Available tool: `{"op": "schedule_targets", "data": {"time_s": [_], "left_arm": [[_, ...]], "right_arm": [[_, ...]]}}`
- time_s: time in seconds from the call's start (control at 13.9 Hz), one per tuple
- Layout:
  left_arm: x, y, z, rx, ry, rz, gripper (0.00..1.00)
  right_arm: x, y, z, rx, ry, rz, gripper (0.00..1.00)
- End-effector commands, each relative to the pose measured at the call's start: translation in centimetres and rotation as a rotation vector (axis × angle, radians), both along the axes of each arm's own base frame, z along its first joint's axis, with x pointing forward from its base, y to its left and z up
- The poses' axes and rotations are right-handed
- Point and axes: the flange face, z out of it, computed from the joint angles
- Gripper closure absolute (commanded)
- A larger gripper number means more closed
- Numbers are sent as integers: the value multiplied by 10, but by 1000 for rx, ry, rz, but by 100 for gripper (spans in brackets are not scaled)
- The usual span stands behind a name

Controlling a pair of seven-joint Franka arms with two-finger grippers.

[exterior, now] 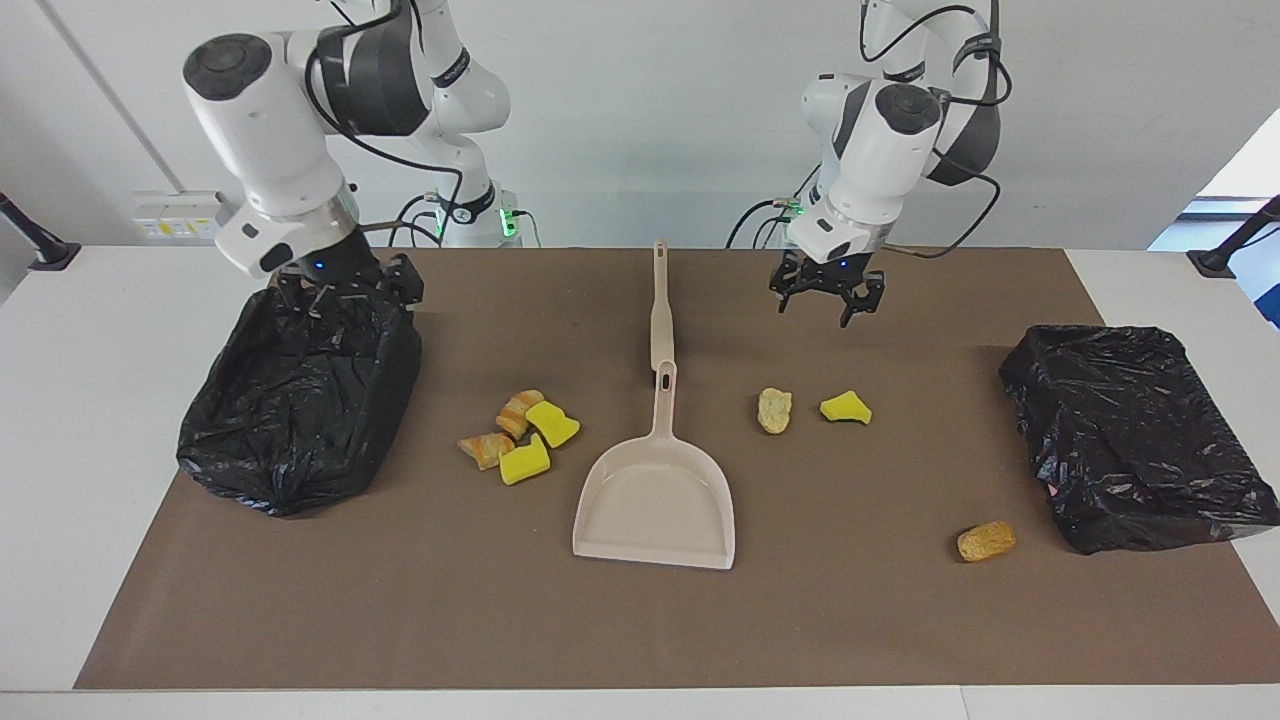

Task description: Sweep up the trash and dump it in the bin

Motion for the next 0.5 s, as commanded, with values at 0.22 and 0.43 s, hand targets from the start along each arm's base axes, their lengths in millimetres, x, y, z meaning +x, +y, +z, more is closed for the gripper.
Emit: {"op": "schedule_targets", "data": {"time_s": [0.22,0.43], "left_arm": [[-70,-72,-32,-61,-18,36,0],[-96,-99,-53,-59,-8,4,0]], "right_arm": [[10,67,-23,135,-16,-142,0],[0,109,-22,130,6,-183,0]]}}
